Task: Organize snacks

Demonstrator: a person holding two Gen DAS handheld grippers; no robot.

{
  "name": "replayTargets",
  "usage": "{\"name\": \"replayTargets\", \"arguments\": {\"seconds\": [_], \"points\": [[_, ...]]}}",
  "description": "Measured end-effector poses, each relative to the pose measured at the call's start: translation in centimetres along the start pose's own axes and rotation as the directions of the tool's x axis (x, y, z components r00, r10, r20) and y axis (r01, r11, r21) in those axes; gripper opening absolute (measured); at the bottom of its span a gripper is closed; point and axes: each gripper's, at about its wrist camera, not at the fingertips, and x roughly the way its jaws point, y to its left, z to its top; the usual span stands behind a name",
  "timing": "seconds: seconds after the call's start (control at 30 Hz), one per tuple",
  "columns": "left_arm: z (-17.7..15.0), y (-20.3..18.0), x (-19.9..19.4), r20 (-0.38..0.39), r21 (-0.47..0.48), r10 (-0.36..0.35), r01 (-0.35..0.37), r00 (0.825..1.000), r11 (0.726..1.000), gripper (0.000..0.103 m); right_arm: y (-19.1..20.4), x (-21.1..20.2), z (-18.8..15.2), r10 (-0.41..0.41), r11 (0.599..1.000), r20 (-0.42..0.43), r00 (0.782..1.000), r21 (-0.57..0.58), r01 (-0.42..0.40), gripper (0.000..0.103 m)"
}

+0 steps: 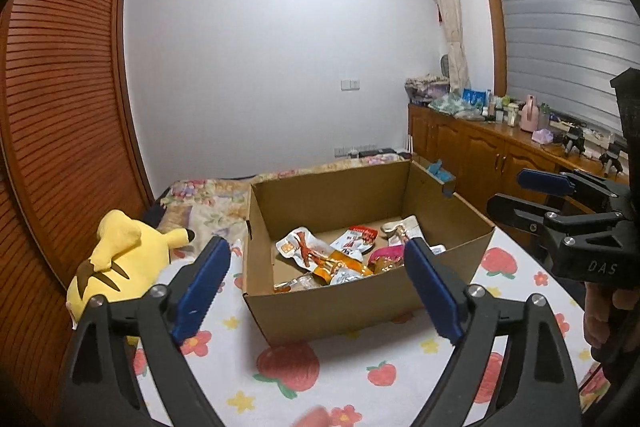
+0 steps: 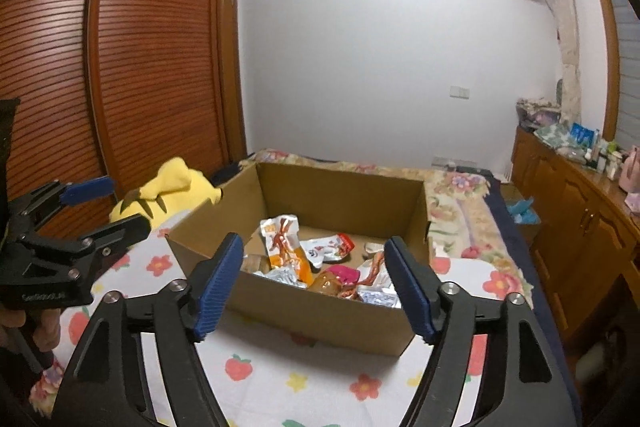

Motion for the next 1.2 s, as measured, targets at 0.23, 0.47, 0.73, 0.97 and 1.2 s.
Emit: {"name": "replayTargets", "arguments": {"seconds": [0.23,0.47,0.73,0.97,1.2], "points": [[-0.2,-0.5,-2.2,0.031,-0.024,0.008,-0.007,0.999,1.0,0.099,0.5,-2.5,0.1,-0.028,1.0,0.047,0.998,0.015,0.027,0.091],[-0.9,-1.5,-3.7,0.023,-0.016,0.008,-0.008,1.0,1.0,0.099,1.0,-4.2,-0.2,-0.058,0.998,0.072,0.996,0.025,0.056,0.098],[-2.1,-2.2,-5.8,0.021,-0.033,-0.003,0.004,1.0,0.999,0.099,1.3,-6.4,-1.2,-0.084,0.996,0.082,0.993,0.039,0.081,0.099],[-3.6,-2.4,-7.4,0.009,-0.048,0.012,-0.012,1.0,0.999,0.099,1.9,-8.7,-2.7,-0.117,0.993,0.098,0.988,0.045,0.113,0.099],[-4.5,-2.1,-8.2,0.005,-0.056,0.023,-0.023,1.0,0.998,0.099,2.1,-10.0,-4.4,-0.127,0.991,0.097,0.987,0.059,0.122,0.099]]}}
